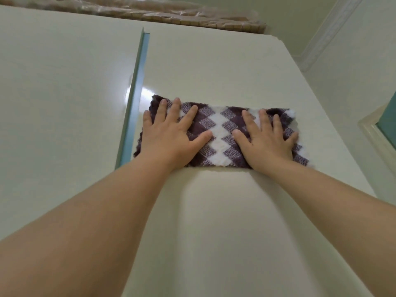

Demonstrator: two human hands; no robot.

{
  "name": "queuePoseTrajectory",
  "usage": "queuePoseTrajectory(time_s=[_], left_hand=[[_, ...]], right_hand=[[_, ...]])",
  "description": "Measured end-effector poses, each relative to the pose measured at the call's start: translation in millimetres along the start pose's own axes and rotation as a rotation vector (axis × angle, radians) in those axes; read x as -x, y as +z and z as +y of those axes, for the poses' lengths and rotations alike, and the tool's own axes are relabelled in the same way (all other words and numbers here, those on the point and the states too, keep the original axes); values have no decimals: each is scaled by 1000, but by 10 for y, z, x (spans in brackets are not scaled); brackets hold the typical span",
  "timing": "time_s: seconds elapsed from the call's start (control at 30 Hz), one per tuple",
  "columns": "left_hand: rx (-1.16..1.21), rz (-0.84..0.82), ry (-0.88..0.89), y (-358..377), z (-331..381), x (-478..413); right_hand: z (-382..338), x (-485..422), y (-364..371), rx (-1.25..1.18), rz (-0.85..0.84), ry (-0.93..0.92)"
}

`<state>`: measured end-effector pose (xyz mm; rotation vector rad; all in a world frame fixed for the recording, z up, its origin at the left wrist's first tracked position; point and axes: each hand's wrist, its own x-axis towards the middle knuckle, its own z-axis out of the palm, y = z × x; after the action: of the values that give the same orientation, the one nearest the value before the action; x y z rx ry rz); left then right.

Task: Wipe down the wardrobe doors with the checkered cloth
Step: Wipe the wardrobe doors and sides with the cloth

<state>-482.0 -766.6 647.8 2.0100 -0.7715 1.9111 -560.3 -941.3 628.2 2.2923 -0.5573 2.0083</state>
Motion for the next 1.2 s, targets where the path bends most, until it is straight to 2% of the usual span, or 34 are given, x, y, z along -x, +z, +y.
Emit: queuePoseTrajectory(time_s=[0.37,0.57,0.7,0.87,1.1,1.2], left_hand=[[-7,18,-85,-47,-407,424],[-23,12,50,-15,-328,716],[-101,74,168,17,-227,890],[-89,64,252,90,-114,1077],[-97,53,166,88,-10,1415],[-100,28,137,114,53,1635]], right_hand=[[-415,243,66,-1,-30,-165],[-310,539,99,11,-42,-203],[-222,773,122,-11,-54,-211],[-140,997,103,28,-103,-296],[8,1352,234,52,-84,-234],[43,1530,320,23,-9,-229]])
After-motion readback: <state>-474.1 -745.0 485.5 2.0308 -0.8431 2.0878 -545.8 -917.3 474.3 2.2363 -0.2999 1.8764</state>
